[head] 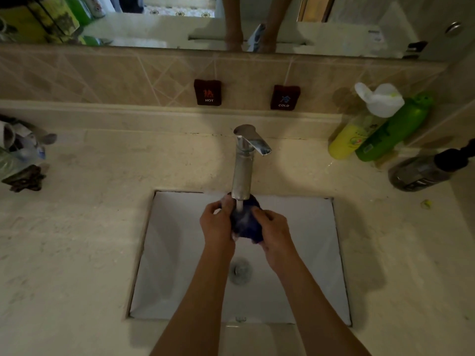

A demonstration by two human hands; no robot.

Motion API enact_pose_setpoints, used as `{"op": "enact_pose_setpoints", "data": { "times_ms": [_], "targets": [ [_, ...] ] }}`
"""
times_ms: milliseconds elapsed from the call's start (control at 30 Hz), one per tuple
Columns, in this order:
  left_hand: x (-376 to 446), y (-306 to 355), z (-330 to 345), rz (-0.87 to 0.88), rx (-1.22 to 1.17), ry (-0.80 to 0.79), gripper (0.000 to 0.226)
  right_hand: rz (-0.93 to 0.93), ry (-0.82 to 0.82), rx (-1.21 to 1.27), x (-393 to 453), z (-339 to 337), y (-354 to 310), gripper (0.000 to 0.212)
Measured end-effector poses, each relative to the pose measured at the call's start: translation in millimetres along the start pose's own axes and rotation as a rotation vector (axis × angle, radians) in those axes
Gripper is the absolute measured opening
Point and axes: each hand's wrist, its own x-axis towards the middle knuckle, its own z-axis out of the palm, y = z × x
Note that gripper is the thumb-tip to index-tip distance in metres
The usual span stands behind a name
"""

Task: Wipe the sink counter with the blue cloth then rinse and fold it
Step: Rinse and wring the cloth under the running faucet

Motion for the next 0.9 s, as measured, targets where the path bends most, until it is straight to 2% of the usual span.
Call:
{"op": "enact_pose_setpoints", "data": {
  "times_ms": [100, 167, 267, 300, 400, 500, 667, 733, 800, 833, 900],
  "targets": [
    [-0.7, -3.6, -2.6, -0.183, -0.23, -0.023, 0.024, 0.053, 0.07, 0.225, -3.1, -2.6, -7.5, 0.023],
    [-5.6, -11.2, -1.3, -0.343, -0.37, -0.066, 0.042, 0.109, 0.004, 0.395, -7.7, 1.9, -11.3, 0.025],
    [-21.9, -20.3, 2.1, -0.536, -0.618, -0.188, 0.051, 0.237, -0.076, 0.587, -16.5, 11.8, -16.7, 0.024],
    [-25.6, -19.5, 3.6, -0.554, -0.689, -0.244, 0.053, 0.268, -0.103, 0.622, -18.0, 13.8, -17.8, 0.024],
    [-23.2, -11.8, 4.3, -0.475, -0.782, -0.319, 0.054, 0.294, -0.201, 0.67, -19.4, 11.4, -21.1, 0.027],
    [-15.3, -10.5, 0.8, -0.398, -0.799, -0.285, 0.059, 0.255, -0.24, 0.627, -15.6, 5.7, -21.8, 0.032],
    [-15.7, -15.1, 0.7, -0.386, -0.677, -0.343, 0.055, 0.305, -0.302, 0.626, -20.5, 0.7, -14.9, 0.033],
    [-9.4, -9.3, 0.5, -0.287, -0.642, -0.358, 0.041, 0.255, -0.315, 0.605, -21.7, -3.9, -14.8, 0.035],
    [-0.5, -6.1, -1.0, -0.235, -0.663, -0.363, 0.061, 0.163, -0.333, 0.559, -20.1, -6.6, -16.6, 0.033],
    [-2.0, -3.8, 0.3, -0.228, -0.692, -0.379, 0.062, 0.12, -0.341, 0.534, -19.6, -7.2, -17.5, 0.032],
    [-8.0, -1.6, 5.1, -0.274, -0.689, -0.344, 0.045, 0.08, -0.308, 0.511, -17.4, -5.4, -16.8, 0.031]
  ]
}}
